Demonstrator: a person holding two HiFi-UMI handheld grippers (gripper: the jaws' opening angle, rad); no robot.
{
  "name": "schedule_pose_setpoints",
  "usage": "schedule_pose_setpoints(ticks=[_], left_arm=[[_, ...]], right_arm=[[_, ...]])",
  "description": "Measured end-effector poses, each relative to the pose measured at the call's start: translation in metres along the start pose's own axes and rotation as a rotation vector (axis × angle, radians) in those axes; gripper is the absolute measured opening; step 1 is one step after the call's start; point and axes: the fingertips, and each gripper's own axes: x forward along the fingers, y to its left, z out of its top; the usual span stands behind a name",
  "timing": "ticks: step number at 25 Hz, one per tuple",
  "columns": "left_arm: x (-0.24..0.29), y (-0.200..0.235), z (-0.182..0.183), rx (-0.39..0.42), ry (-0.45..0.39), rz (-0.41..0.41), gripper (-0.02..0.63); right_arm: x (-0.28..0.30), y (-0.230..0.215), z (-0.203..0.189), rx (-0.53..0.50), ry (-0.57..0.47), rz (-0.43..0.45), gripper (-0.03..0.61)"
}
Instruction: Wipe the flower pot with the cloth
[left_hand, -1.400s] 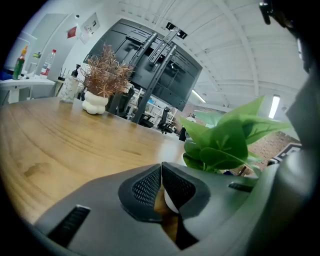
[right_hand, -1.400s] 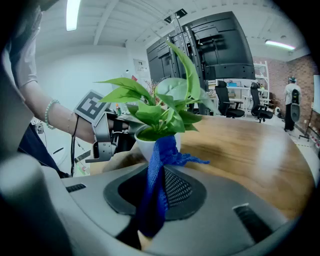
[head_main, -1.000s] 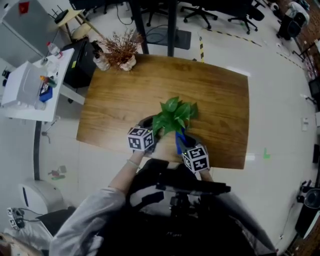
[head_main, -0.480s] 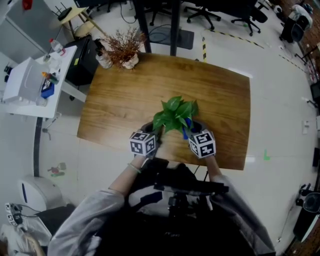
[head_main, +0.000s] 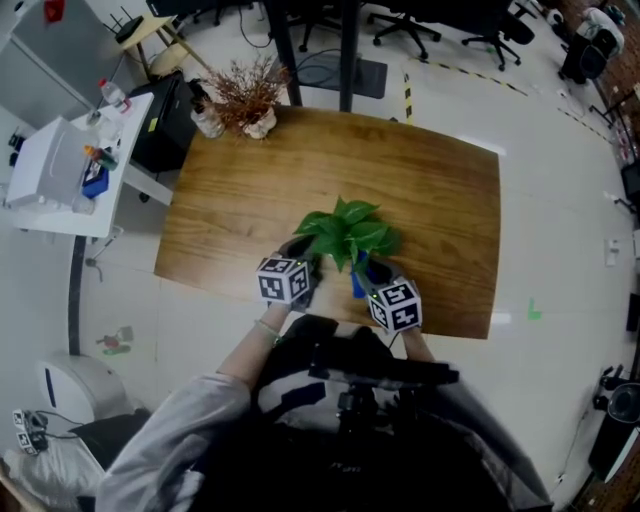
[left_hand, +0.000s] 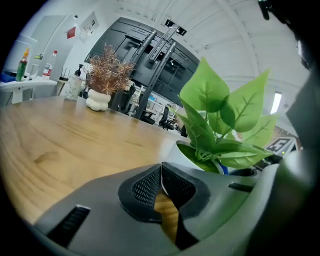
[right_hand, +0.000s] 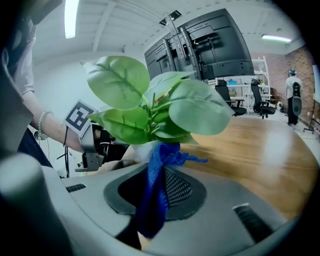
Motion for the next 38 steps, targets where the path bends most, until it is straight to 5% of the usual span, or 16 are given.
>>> schedule_pose_setpoints(ticks=[9,20,28,38], left_arm=[[0.005,-0.011,-0.004,0.022,0.02,-0.038,0.005],[-0.001,-0.01,-0.007,0.015,0.008,-0.031,0.005],[0.003,-0.011,0.002,0.019,-0.002,-0.032,0.005],[0.005,-0.007,-0.001,0.003,0.009,-0.026,0.005]], right_arm=[[0.0,0.018,-0.012,0.015,0.023,0.021,0.087],[-0.027,-0.052,0.003,0.041,-0.014,-0.121,0.087],[0.006,-0.044,0.038,-0.11,-0.018,-0.033,0.087],[0.011,-0.013,0.012,-0.07,0.019,0.014,0.087]])
